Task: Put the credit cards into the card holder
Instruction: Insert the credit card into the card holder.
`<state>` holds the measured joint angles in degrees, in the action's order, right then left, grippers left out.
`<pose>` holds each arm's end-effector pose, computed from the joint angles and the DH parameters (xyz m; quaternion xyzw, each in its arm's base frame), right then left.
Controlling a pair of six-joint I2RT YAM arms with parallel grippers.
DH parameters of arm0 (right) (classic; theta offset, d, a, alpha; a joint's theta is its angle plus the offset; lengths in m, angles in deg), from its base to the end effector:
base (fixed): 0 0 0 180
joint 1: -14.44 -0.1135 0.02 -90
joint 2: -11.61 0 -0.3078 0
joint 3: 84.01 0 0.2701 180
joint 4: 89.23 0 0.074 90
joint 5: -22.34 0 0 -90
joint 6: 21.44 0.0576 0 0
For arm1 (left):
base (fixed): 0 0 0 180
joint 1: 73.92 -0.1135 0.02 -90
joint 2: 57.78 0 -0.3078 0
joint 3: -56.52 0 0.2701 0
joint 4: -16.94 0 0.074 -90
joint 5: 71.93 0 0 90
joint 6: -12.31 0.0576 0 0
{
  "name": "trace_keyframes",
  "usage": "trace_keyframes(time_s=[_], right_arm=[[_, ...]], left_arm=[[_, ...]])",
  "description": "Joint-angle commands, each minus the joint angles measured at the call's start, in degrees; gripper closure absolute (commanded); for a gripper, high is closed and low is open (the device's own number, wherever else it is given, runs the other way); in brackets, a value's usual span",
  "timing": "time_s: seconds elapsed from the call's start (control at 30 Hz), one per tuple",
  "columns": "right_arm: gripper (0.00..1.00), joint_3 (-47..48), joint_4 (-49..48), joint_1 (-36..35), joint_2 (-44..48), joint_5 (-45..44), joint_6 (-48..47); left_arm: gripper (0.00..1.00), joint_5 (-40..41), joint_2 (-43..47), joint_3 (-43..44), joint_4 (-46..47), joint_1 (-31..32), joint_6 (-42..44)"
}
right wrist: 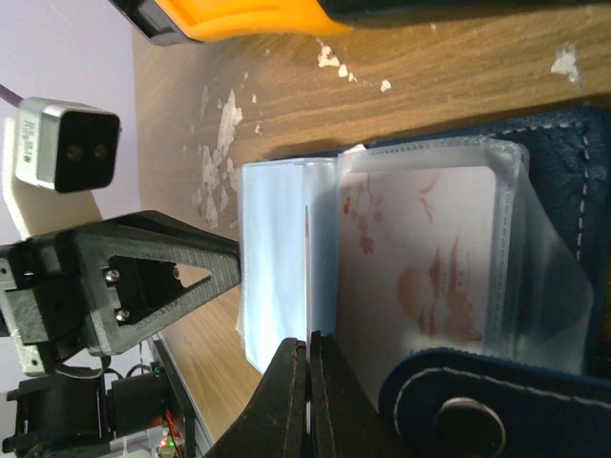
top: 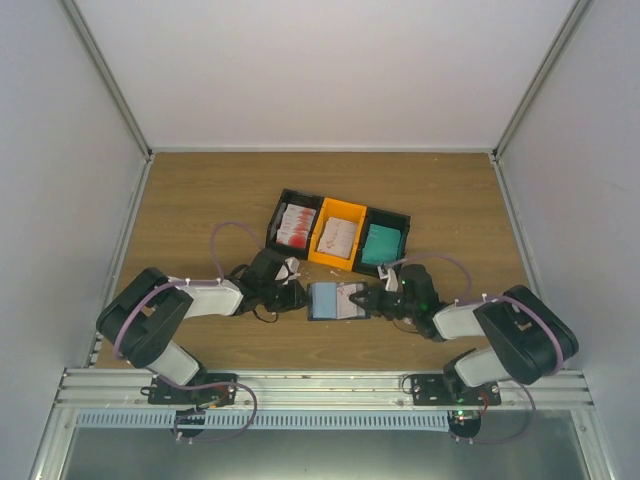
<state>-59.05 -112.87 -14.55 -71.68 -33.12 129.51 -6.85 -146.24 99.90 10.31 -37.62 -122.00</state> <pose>0.1816 0.1380 0.1202 0.1004 0.8511 0.4993 0.1277 0.2118 -0.1857 0.1309 0.0062 0.9251 -0.3626 0.1124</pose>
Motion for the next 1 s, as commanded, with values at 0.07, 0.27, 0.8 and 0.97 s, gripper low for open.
trace_keyframes(time_s=[0.07, 0.27, 0.8, 0.97], right_arm=[[1.00, -0.3, 1.9, 1.2, 4.6, -3.2, -1.5], [0.99, 1.9, 4.6, 1.5, 3.6, -2.4, -4.0], [1.00, 3.8, -0.1, 1.6, -4.5, 2.2, -2.6], [0.99, 2.8, -1.9, 1.4, -5.7, 2.5, -0.9]], left_arm=[[0.84, 1.4, -1.2, -1.0, -0.6, 0.4, 0.1], [0.84, 1.3, -1.2, -1.0, -0.4, 0.4, -0.2], [0.85, 0.8, -1.7, -1.9, 0.6, 0.4, -0.8], [0.85, 0.4, -2.0, -1.7, 1.0, 0.4, -0.9]])
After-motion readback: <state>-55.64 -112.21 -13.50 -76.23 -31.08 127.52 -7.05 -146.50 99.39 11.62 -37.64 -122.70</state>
